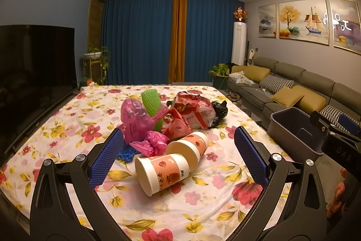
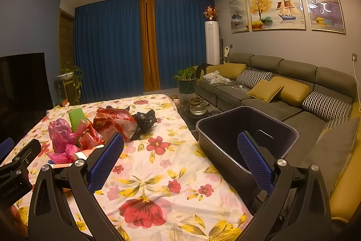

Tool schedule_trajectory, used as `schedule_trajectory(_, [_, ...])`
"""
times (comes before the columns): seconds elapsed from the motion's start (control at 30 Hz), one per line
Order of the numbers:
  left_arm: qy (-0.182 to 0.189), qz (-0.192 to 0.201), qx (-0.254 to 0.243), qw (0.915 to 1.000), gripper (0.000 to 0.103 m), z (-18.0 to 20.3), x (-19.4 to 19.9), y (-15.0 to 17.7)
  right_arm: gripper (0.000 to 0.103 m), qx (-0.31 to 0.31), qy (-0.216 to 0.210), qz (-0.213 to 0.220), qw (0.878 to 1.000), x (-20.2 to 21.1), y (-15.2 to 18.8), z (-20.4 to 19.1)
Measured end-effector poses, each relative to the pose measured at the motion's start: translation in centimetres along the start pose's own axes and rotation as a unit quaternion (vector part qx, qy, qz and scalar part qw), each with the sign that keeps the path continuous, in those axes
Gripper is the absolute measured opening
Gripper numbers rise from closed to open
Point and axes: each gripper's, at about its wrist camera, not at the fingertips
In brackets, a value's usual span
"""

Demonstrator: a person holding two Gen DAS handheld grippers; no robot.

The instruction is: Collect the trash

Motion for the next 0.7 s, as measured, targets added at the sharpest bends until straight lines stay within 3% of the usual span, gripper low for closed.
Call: schedule_trajectory(0.7, [0.000,0.000,0.001,1.0000,0.097,0.05,-0.18,0.07,0.098,-0.001,-0.001,0.002,1.000,0.01,-0.21,0.09])
Point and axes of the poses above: each gripper's, at about its wrist camera, not at the fingertips, and x roughly against the way its jaws point, z to its right, y to its underside, and after that the axes turned 9 degrees about y, right-handed
